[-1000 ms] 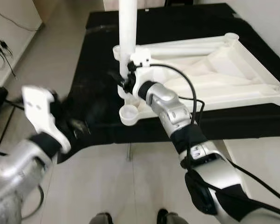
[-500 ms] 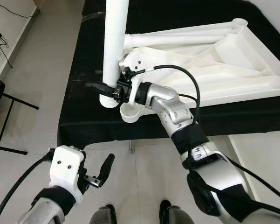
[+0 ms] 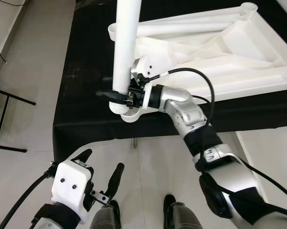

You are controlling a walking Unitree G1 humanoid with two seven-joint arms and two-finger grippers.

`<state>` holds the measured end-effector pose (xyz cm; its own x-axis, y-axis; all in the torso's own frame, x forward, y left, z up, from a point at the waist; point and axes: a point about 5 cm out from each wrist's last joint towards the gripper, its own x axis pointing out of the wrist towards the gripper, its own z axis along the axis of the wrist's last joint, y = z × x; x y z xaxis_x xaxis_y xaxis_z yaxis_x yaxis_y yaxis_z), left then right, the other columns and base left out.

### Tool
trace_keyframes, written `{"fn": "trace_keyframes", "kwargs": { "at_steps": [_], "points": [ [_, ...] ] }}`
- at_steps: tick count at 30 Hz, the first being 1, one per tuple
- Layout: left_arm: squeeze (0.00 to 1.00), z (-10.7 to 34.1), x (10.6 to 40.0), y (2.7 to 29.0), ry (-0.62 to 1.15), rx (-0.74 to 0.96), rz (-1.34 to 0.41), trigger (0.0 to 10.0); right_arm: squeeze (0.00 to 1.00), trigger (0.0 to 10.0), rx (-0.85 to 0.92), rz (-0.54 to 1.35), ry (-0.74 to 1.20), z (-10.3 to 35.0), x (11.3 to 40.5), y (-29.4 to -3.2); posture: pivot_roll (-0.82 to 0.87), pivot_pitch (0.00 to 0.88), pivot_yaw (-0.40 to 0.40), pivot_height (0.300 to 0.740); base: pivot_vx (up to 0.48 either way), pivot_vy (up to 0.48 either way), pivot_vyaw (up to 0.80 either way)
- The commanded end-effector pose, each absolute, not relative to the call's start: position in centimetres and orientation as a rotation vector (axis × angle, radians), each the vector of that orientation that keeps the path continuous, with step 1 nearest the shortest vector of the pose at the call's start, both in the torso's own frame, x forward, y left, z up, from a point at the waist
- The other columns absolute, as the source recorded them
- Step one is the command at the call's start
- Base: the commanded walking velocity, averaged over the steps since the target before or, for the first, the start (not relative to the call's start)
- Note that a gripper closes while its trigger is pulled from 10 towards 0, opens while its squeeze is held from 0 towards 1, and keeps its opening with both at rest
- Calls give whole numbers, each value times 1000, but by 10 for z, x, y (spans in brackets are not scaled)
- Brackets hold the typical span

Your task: Building children table

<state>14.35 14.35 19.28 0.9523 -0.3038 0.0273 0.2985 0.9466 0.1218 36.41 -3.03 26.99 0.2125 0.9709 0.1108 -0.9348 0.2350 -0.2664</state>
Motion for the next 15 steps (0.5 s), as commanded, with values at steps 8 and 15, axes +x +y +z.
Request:
{"fn": "trace_keyframes", "kwargs": {
  "at_steps": [8, 15],
  "points": [
    [0, 194, 137, 141, -54, 137, -321, 10000, 0, 10000, -239, 1387, -271, 269, 363, -30, 145, 467, 37, 740, 0, 0, 0],
    [0, 194, 136, 140, -62, 135, -321, 10000, 0, 10000, -308, 1411, -260, 273, 366, -38, 141, 476, 31, 740, 0, 0, 0]
  ]
}}
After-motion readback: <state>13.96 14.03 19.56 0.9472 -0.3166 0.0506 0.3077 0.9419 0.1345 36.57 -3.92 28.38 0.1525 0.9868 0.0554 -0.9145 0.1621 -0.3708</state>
